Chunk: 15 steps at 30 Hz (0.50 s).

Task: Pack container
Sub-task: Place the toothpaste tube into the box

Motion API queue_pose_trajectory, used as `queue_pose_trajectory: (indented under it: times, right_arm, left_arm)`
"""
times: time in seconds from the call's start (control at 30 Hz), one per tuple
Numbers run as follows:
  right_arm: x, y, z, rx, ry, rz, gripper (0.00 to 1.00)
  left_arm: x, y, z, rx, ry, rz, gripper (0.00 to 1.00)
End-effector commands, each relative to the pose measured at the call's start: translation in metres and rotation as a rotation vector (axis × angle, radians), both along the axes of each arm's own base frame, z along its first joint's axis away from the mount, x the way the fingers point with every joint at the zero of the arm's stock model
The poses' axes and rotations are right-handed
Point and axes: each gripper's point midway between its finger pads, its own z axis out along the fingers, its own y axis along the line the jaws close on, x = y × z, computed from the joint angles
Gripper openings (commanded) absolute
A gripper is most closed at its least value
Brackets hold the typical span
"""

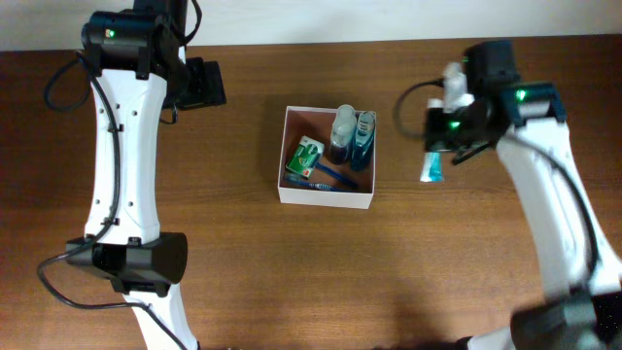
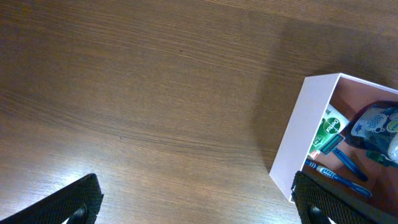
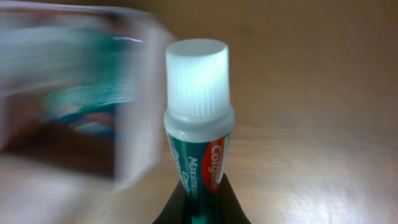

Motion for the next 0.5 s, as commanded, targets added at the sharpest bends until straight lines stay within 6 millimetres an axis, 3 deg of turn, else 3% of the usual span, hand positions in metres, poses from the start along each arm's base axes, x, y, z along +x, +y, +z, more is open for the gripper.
queue_pose_trajectory:
  times: [0.0, 0.1, 0.17, 0.27, 0.47]
  right_arm:
    - [-0.028, 0.076, 0.033, -0.022, -0.141, 0.411, 0.04]
    - [-0.042, 0.120, 0.028, -0.108, -0.202, 0.707, 0.04]
    - [-0.041, 0.137, 0.017, -0.223, -0.235, 0.855, 0.04]
    - [-0.027, 0.150, -0.004, -0.368, -0.262, 1.011, 0.04]
    - [0.004, 0.164, -0.062, -0.456, -0.241, 1.220, 0.04]
  left_arm:
    - [-0.002, 0.003, 0.011, 0.011, -0.031, -0.006, 0.99]
    - [-0.002, 0.003, 0.011, 0.011, -0.031, -0.006, 0.99]
    - [-0.002, 0.003, 0.011, 0.011, -0.031, -0.006, 0.99]
    - [-0.002, 0.003, 0.011, 0.011, -0.031, -0.006, 0.99]
    - [-0.002, 0.003, 0.011, 0.011, -0.031, -0.006, 0.99]
